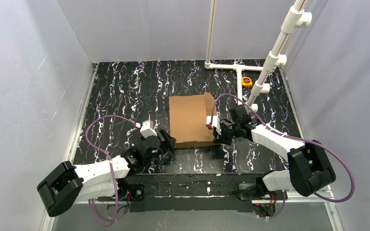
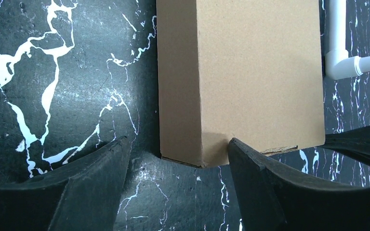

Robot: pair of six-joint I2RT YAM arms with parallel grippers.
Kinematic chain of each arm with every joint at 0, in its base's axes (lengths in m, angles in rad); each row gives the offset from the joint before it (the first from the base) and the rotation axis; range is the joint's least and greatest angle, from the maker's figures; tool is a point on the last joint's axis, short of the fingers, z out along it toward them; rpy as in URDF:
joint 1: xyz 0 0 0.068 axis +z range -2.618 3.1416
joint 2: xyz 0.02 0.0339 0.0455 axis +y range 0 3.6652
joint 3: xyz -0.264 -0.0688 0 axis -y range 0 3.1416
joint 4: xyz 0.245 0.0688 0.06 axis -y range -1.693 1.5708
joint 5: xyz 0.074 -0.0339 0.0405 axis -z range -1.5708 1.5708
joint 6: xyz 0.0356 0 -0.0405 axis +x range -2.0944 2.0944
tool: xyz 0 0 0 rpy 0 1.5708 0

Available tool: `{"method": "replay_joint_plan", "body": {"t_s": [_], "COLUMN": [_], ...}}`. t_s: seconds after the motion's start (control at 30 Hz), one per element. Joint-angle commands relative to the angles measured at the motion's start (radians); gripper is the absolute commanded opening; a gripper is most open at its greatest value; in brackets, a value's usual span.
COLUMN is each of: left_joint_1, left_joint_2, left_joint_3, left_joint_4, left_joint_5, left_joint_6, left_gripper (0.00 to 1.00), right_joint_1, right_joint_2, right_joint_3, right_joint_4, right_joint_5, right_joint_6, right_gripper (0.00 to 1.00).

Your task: Fold the paper box

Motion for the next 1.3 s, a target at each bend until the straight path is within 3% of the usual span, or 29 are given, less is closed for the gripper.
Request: {"method": "replay_joint_plan", "body": {"t_s": [0.0,0.3,0.9,1.27], "left_joint_1": [0.001,0.002,0.001,0.002], "left_joint_2": [0.031,0.038,0.062,-0.020], "left_joint_3": [0.005,0.012,0.032,0.008], "left_joint_4": [-0.099,-0.097,-0.096,-0.098], "left_joint_5": [0.014,0.027,0.046,0.029], "left_joint_6": [0.042,0.053,0.068,0.068], "left_gripper": [0.72,0.70,0.69,0.70], "right_joint_1": [0.019,0.055,0.117,0.091], "right_joint_2": [-0.024,-0.035,0.000,-0.039], "right_joint_3": [0.036,0.041,0.124,0.129], "right_joint_4": [0.040,0.028,0.019,-0.056], "right_joint_5": [-0.004,-0.018,-0.008,0.017], "right_joint_6": [-0.002,-0.080,0.019,-0.029], "right_gripper": [0.01,0.01,0.02,0.42]}}
